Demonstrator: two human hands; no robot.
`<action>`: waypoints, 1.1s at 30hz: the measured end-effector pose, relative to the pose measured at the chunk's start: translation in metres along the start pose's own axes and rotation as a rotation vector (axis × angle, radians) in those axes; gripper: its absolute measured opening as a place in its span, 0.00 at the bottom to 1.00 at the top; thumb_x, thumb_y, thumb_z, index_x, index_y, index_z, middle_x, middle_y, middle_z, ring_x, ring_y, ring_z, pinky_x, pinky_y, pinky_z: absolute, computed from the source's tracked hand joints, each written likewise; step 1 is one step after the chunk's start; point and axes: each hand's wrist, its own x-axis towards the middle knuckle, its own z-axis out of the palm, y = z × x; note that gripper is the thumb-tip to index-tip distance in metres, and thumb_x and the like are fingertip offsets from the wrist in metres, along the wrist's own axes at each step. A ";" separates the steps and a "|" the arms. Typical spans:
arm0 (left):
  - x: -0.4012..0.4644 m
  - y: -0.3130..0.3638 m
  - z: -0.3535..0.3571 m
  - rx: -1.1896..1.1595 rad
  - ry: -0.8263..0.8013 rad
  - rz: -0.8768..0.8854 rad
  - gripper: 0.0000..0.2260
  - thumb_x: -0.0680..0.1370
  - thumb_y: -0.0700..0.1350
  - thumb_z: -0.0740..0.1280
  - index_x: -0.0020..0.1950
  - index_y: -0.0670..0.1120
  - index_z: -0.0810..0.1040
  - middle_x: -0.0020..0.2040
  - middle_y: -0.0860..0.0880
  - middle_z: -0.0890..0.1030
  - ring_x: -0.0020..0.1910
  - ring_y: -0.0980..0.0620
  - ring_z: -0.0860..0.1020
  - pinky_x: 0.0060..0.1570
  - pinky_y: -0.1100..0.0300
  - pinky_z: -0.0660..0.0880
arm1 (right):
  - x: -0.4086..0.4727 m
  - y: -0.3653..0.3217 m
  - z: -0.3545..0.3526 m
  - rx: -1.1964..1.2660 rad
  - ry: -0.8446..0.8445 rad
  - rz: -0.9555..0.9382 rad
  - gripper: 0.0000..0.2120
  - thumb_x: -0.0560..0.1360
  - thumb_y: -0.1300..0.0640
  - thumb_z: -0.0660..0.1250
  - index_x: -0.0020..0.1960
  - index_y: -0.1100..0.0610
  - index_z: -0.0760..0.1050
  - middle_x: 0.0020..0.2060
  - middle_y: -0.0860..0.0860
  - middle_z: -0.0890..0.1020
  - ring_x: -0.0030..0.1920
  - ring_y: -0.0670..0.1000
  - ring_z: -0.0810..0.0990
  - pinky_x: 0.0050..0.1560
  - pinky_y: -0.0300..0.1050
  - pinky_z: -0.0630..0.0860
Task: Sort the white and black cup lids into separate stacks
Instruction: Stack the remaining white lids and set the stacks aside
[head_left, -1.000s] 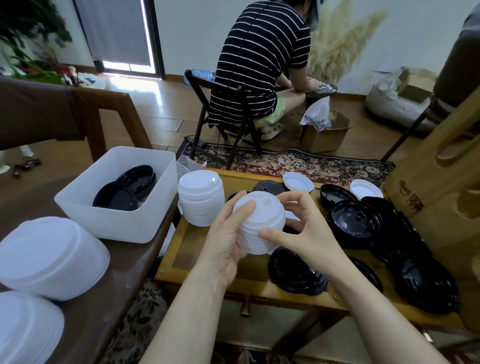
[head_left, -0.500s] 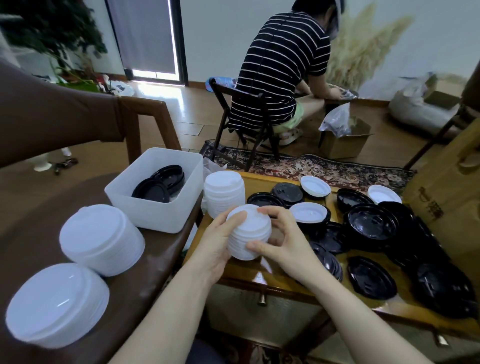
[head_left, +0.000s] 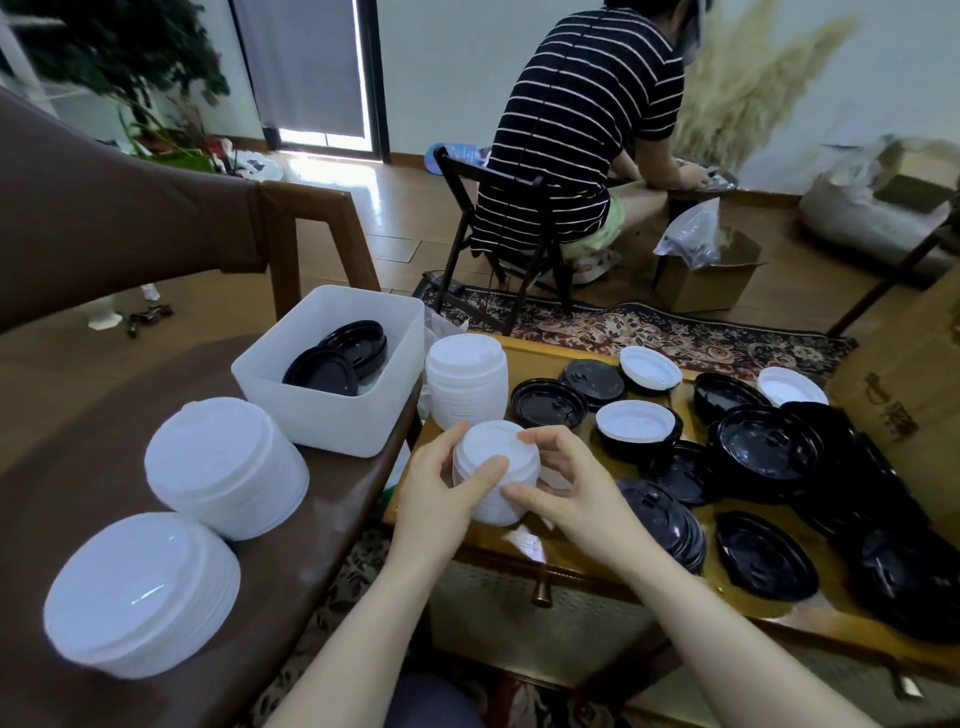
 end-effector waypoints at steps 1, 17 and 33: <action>0.001 -0.002 0.000 0.010 -0.005 0.009 0.27 0.74 0.49 0.76 0.71 0.47 0.74 0.66 0.53 0.76 0.65 0.61 0.74 0.60 0.68 0.73 | 0.000 0.000 0.000 0.008 0.008 0.006 0.21 0.71 0.57 0.75 0.60 0.52 0.72 0.63 0.49 0.74 0.60 0.36 0.75 0.55 0.32 0.76; -0.010 0.001 -0.029 0.350 0.150 0.140 0.24 0.73 0.52 0.75 0.69 0.57 0.74 0.59 0.59 0.73 0.60 0.58 0.74 0.55 0.61 0.69 | 0.010 -0.007 0.025 -0.149 0.099 -0.028 0.23 0.73 0.54 0.73 0.67 0.47 0.73 0.56 0.47 0.72 0.57 0.39 0.74 0.53 0.25 0.69; -0.021 0.035 -0.017 0.646 0.167 0.426 0.22 0.76 0.49 0.72 0.69 0.52 0.75 0.61 0.55 0.74 0.59 0.53 0.75 0.52 0.53 0.76 | 0.009 -0.020 -0.005 -0.268 0.173 -0.125 0.23 0.75 0.55 0.71 0.69 0.43 0.72 0.55 0.40 0.71 0.55 0.39 0.74 0.54 0.38 0.75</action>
